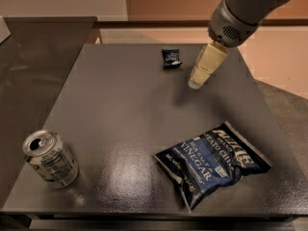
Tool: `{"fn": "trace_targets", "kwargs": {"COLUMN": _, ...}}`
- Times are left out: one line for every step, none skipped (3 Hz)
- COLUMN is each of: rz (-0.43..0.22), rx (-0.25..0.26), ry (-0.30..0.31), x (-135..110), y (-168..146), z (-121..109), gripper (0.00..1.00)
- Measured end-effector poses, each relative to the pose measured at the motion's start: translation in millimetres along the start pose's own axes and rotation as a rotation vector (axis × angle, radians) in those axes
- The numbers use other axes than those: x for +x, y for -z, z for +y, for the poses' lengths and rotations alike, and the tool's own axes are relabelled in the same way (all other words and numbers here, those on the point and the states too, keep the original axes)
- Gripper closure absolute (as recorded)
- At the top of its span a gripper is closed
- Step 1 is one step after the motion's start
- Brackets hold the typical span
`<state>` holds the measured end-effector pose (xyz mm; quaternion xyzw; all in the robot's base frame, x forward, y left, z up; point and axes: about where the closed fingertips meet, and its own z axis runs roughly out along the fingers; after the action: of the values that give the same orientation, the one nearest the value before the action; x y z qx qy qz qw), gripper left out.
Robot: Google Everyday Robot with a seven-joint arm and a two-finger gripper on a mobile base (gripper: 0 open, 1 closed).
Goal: Move rxbar blueberry near blue chip bag
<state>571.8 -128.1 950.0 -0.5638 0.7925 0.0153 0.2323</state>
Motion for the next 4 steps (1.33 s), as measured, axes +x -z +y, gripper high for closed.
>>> {"fn": "trace_targets", "kwargs": {"rz": -0.029, "rx": 0.034, "ry": -0.092, "x": -26.2, "y": -37.0, "z": -15.9, "gripper": 0.0}}
{"fn": "trace_targets", "kwargs": {"rz": -0.045, "rx": 0.059, "ry": -0.208, "x": -44.1, "y": -72.3, "z": -38.1, "gripper": 0.0}}
{"fn": "trace_targets", "kwargs": {"rz": -0.061, "rx": 0.075, "ry": -0.314, "x": -55.1, "y": -98.5, "z": -61.2, "gripper": 0.0}}
{"fn": "trace_targets", "kwargs": {"rz": -0.085, "rx": 0.096, "ry": -0.426, "x": -57.8, "y": -119.7, "z": -83.7, "gripper": 0.0}}
